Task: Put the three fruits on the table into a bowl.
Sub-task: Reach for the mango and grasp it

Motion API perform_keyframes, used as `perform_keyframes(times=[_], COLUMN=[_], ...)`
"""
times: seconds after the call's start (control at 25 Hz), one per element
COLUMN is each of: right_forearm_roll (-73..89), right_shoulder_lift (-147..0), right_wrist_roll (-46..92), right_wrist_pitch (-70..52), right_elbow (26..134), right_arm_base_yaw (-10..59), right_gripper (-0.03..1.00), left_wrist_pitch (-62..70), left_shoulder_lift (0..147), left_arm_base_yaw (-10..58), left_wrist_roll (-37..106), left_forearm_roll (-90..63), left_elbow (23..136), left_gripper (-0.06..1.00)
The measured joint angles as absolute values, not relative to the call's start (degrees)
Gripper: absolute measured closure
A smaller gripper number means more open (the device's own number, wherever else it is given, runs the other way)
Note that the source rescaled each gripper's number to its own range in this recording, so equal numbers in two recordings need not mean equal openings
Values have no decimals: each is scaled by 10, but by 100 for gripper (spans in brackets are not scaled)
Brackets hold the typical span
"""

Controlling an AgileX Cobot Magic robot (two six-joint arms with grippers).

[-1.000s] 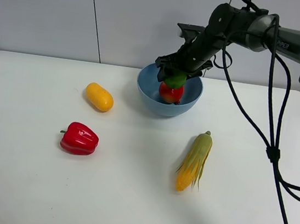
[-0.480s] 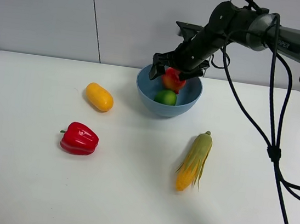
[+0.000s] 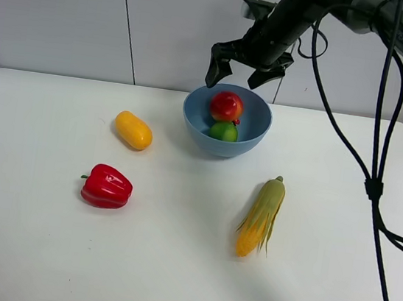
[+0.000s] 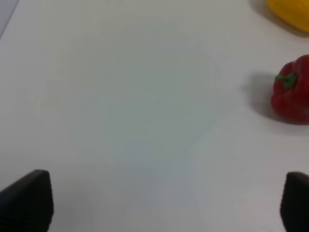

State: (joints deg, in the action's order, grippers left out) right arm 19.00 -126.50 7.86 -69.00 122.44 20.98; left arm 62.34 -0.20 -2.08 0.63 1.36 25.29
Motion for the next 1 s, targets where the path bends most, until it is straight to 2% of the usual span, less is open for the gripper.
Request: perform_keyframes(times=[0.24, 0.52, 0.76, 1.0], right_forearm_roll=[135, 56, -6, -48], right_shoulder_lift=[-1224, -1110, -992, -847], right_wrist_roll=[52, 30, 6, -18], right_wrist_pitch=[-696, -695, -696, -697], right_elbow=[1236, 1219, 1087, 909], right_arm_base_yaw=[210, 210, 210, 210], right_gripper=[10, 10, 10, 10], left_wrist_pitch=[623, 623, 623, 623], left_shoulder_lift=[-2, -2, -2, -2], left_arm_base_yaw=[-21, -21, -21, -21], left_wrist_roll=[6, 6, 6, 6], left_forearm_roll=[14, 14, 14, 14], left_elbow=[253, 253, 253, 253], left_gripper=[12, 11, 11, 12])
